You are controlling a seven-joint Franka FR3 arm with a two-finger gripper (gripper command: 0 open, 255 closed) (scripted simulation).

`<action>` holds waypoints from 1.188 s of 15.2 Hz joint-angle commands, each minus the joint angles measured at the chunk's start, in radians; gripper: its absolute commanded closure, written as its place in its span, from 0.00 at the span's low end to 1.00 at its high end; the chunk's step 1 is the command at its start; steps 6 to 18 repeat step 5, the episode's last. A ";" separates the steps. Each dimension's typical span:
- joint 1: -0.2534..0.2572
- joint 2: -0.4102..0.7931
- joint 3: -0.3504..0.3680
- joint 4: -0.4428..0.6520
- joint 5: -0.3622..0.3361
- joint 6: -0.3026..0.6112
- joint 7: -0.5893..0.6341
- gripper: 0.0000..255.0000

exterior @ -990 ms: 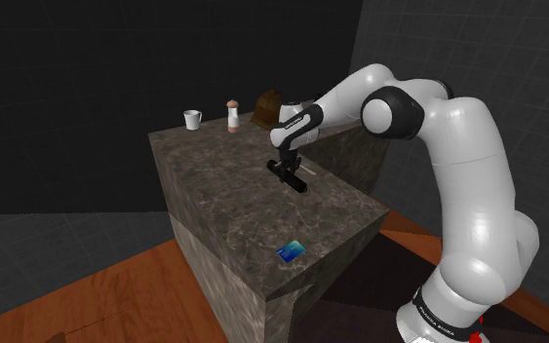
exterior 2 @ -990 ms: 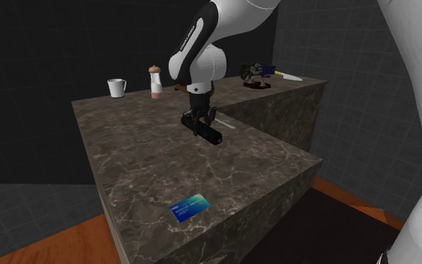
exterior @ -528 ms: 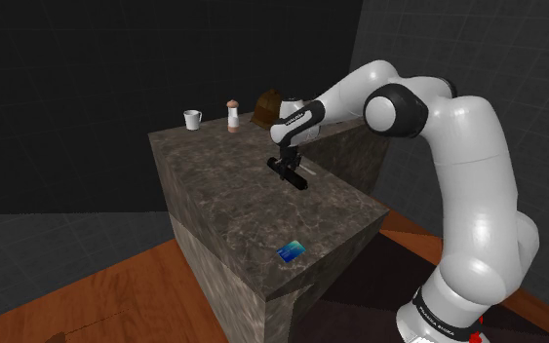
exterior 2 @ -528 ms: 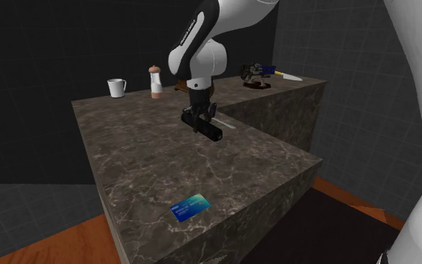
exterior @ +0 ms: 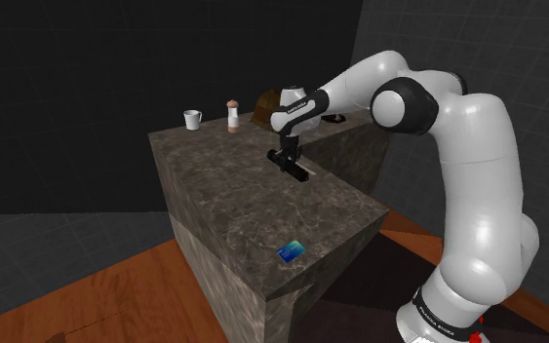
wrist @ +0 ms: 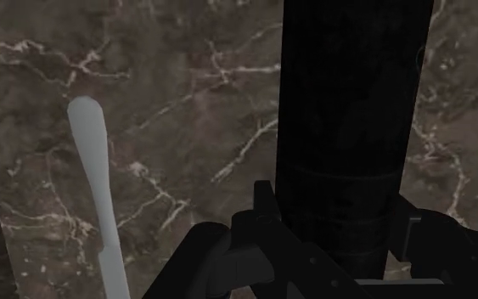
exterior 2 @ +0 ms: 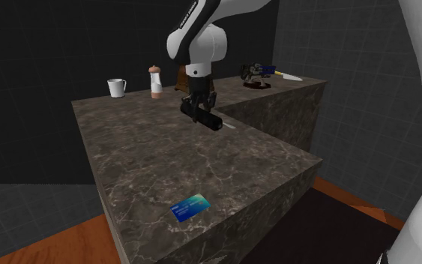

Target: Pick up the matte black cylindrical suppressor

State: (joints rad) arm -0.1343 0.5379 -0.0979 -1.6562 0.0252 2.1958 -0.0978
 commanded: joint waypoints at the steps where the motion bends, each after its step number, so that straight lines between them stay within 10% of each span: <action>1: 0.000 -0.016 -0.001 0.003 -0.001 -0.019 0.000 1.00; 18: 0.001 -0.030 -0.002 0.012 -0.003 -0.041 0.000 1.00</action>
